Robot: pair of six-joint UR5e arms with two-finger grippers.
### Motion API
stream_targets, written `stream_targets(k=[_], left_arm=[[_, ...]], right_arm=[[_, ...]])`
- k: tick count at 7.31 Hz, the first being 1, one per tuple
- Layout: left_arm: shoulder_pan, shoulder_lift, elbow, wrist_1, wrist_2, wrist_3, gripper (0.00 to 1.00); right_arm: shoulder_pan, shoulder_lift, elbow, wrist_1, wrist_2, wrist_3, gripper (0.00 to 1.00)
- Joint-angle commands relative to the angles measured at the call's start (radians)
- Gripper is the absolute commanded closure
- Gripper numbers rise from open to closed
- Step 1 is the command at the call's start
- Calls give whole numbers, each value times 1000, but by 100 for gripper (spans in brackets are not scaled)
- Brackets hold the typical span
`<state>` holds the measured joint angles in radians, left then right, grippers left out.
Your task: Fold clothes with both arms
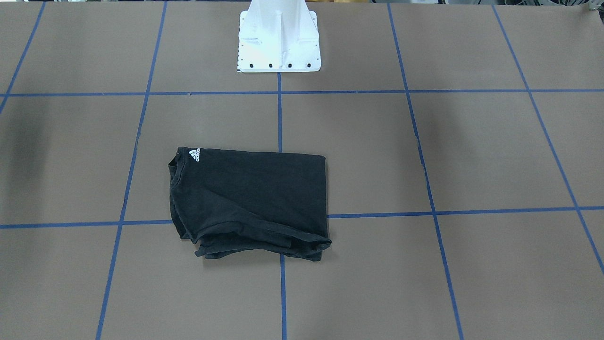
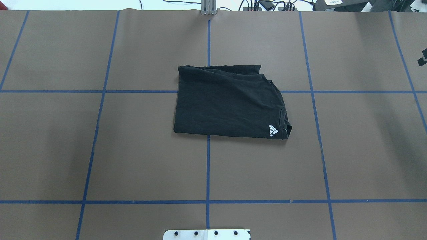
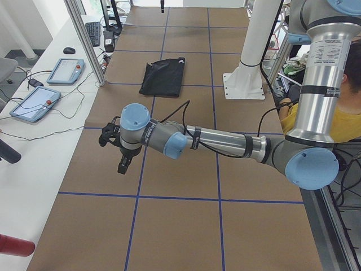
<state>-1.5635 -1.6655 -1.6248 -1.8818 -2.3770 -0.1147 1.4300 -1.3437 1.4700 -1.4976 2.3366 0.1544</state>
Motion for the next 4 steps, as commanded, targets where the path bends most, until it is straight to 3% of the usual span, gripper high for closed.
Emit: stream_targets(k=[1,4], left_arm=[[2,27,-42,1,-1,1,1],[2,18,-56,-8,-1,1,1]], right_arm=[[0,-15,6,-3,6,1,0],[0,-23,9,10,15,2,0]])
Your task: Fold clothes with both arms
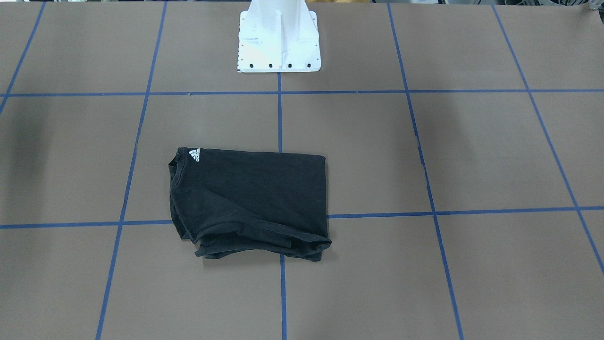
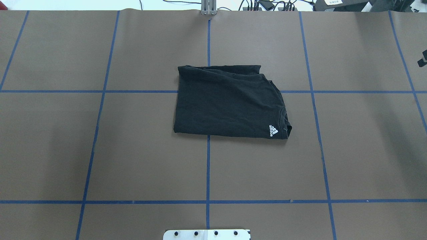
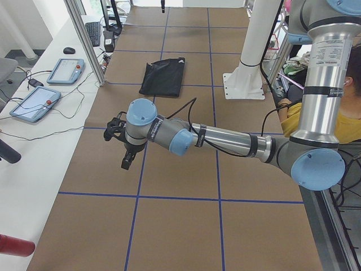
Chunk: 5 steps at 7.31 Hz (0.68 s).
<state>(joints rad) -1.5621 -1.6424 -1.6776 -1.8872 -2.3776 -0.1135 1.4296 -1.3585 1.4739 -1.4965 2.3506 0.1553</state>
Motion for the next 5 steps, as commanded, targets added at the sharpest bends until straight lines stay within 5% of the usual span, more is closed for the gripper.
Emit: stream_targets(k=[1,5], left_arm=[[0,-7,-4,-3,0,0,1],[4,-10,-2,-3,2,2,1]], right_arm=[[0,-7,5,9,3,1,0],[0,-36,6,12,3,-3,0]])
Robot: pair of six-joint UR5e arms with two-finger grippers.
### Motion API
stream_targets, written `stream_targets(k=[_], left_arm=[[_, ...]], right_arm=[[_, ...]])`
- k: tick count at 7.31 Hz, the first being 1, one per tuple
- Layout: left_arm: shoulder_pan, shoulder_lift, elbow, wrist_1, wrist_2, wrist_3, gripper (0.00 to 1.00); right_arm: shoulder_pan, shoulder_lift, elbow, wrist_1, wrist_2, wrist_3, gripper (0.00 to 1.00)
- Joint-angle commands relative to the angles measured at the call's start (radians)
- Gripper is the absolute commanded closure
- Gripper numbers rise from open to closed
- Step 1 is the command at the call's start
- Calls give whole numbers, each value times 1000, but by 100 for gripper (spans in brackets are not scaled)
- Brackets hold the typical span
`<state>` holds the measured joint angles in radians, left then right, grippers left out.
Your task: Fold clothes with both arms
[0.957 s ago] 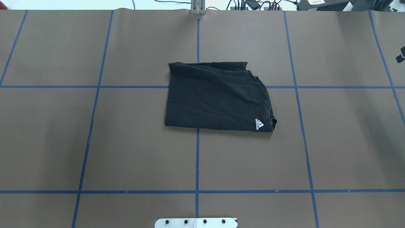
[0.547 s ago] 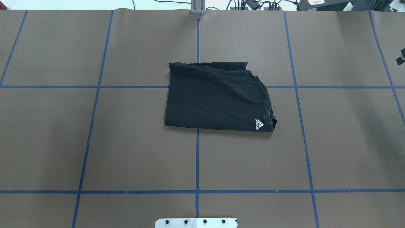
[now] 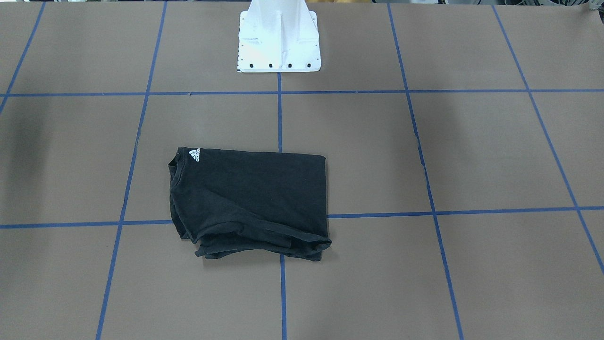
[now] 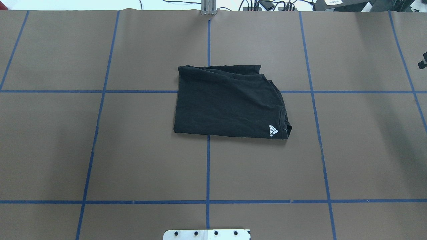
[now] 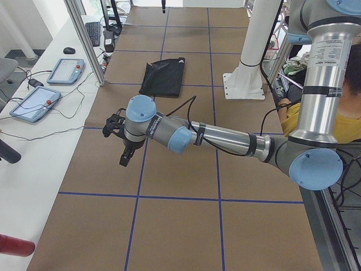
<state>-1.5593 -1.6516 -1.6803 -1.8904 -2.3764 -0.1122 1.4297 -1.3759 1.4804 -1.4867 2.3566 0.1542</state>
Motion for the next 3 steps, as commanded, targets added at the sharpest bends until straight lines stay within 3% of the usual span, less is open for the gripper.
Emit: stream_targets(k=[1,3], left_arm=[[1,-1,1,0,0,0,1],[1,-5,-2,0,0,-1,1]], right_arm=[[0,-18,0,-1,19,1,0],[2,-23,18,-35,59,-1,0]])
